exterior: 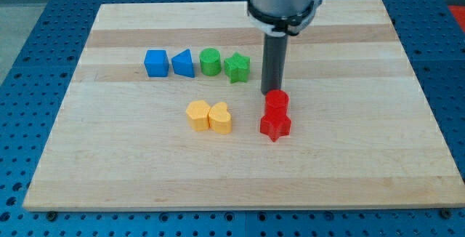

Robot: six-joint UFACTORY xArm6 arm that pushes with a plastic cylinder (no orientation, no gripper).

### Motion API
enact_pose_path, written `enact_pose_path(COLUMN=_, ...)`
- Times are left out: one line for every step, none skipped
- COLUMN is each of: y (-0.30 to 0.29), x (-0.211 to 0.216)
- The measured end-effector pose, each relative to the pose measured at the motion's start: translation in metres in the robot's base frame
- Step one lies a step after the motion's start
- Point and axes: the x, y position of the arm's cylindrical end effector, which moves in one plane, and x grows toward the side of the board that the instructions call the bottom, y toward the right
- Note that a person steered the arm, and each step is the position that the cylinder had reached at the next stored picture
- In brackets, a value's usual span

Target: Separate the green blocks

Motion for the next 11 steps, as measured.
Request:
enact_pose_path(y=-0.002, x=0.001)
enact_pose_path(y=-0.020, x=0.001)
enact_pose_path(y=-0.050, x=0.001)
enact_pose_path(y=-0.082, x=0.003)
enact_pose_path(y=-0.090, x=-0.003)
enact_pose_path(y=-0.084, x=-0.020)
enact_pose_path(y=-0.084, x=-0.025)
enact_pose_path(y=-0.084, x=-0.039)
enact_pose_path(y=-0.082, x=-0.055)
enact_pose_path(y=-0.057, x=-0.073)
enact_pose_path(y=-0.040, x=-0.084)
